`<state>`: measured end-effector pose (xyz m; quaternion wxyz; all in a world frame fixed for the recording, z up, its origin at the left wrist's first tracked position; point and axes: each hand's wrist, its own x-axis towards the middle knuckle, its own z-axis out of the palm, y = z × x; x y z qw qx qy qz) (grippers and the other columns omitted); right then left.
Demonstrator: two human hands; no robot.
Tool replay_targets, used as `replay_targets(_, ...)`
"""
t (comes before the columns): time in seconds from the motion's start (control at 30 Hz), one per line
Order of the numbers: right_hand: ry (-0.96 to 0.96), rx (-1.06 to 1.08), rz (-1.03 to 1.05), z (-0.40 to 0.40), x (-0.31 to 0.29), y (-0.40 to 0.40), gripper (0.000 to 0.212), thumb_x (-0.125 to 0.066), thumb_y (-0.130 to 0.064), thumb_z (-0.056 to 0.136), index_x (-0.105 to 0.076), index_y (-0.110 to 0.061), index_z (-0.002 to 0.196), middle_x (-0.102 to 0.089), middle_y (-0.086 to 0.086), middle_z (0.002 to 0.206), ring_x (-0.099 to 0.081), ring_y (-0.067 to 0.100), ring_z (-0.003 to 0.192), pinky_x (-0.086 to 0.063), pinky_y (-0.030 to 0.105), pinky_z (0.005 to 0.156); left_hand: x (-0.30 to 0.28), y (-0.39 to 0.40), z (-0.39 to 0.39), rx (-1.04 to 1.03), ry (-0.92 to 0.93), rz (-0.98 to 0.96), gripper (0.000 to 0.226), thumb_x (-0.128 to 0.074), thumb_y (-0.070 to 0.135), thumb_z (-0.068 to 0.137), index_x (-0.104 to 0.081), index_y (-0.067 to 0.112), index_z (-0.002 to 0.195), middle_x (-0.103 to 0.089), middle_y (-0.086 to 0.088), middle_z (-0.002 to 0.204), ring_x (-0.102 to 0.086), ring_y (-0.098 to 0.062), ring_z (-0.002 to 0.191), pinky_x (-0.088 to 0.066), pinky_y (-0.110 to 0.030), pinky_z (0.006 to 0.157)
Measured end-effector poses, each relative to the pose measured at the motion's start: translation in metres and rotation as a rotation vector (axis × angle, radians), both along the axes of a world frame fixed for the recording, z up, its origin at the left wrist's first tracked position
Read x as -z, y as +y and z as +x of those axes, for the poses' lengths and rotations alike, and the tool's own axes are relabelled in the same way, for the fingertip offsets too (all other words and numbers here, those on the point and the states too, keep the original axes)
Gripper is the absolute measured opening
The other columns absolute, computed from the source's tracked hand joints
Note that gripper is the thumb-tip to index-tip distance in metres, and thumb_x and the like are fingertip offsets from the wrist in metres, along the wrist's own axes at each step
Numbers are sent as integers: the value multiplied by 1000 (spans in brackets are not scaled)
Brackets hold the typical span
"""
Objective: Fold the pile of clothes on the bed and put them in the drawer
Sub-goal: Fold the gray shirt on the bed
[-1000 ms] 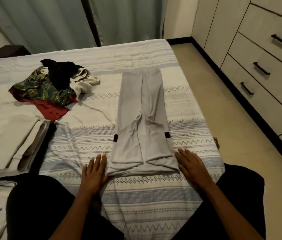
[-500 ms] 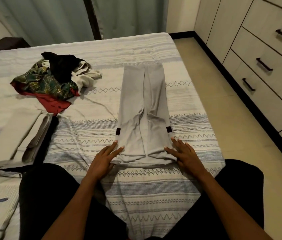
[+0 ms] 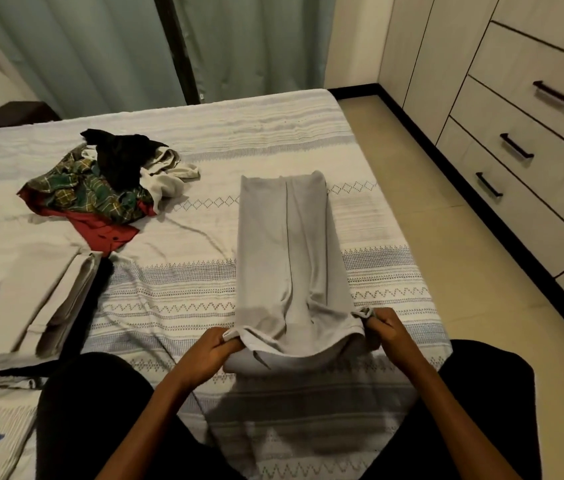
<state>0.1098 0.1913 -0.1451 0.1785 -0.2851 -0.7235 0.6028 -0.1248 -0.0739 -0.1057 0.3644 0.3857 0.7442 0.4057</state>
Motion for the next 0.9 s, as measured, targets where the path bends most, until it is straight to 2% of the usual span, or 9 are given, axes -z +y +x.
replay_targets(0.1,-118,157,-83,-35,-9,15,30,-60,-35,90,-68,-14,71,-58,12,64,-50,17,65,-32,34,63,15,26,-15,-305,-220,-19,23,-62,38,95,-76,21,101,-77,-3,97,-72,-18,90,-55,-33,80)
replay_targets(0.17,-245,207,-123,-54,-3,27,25,-61,-31,97,-69,-11,86,-67,7,80,-59,18,73,-39,29,61,34,45,-25,-471,-163,-88,26,-58,36,99,-73,15,102,-75,-6,101,-70,-19,89,-55,-35,77)
replay_targets(0.27,-390,213,-109,-66,11,37,8,-57,-15,95,-64,-17,93,-66,5,91,-63,22,82,-38,23,56,54,64,-28,-588,-159,-136,21,-54,26,101,-69,13,108,-69,-7,111,-63,-20,94,-50,-32,80)
replay_targets(0.43,-423,221,-148,-71,14,37,39,-56,-17,92,-66,-23,129,-69,7,105,-63,24,93,-45,28,70,65,76,-29,-663,-39,-239,26,-51,29,99,-64,9,108,-65,-10,110,-59,-26,96,-43,-33,78)
replay_targets(0.5,-410,245,-129,-73,18,35,32,-55,-20,95,-69,-20,125,-71,10,108,-64,25,96,-47,30,77,74,79,-31,-709,-17,-212,30,-52,35,99,-64,8,108,-67,-12,111,-61,-30,99,-46,-36,81)
replay_targets(0.63,-308,319,-183,-81,14,35,18,-61,-31,98,-73,-18,100,-71,2,94,-64,16,86,-44,27,66,72,88,-34,-751,43,-93,23,-49,31,102,-62,12,101,-66,-10,102,-60,-30,95,-43,-35,78)
replay_targets(0.7,-268,326,-205,-92,10,43,15,-62,-25,97,-72,-16,90,-70,-1,83,-61,15,77,-42,27,62,65,101,-43,-770,29,-43,22,-52,34,102,-64,16,98,-67,-7,99,-61,-28,93,-44,-34,77)
replay_targets(0.77,-268,303,-164,-111,5,59,16,-59,-18,97,-73,-14,89,-69,1,80,-60,14,72,-41,26,59,57,119,-60,-801,-1,7,23,-55,35,100,-68,16,99,-69,-5,99,-63,-26,95,-45,-32,79)
replay_targets(0.9,-272,269,-120,-161,-10,106,22,-59,-20,98,-71,-3,92,-71,11,89,-62,22,79,-41,28,61,37,162,-99,-850,-24,101,28,-56,41,99,-72,18,97,-72,0,95,-64,-20,92,-51,-34,82)
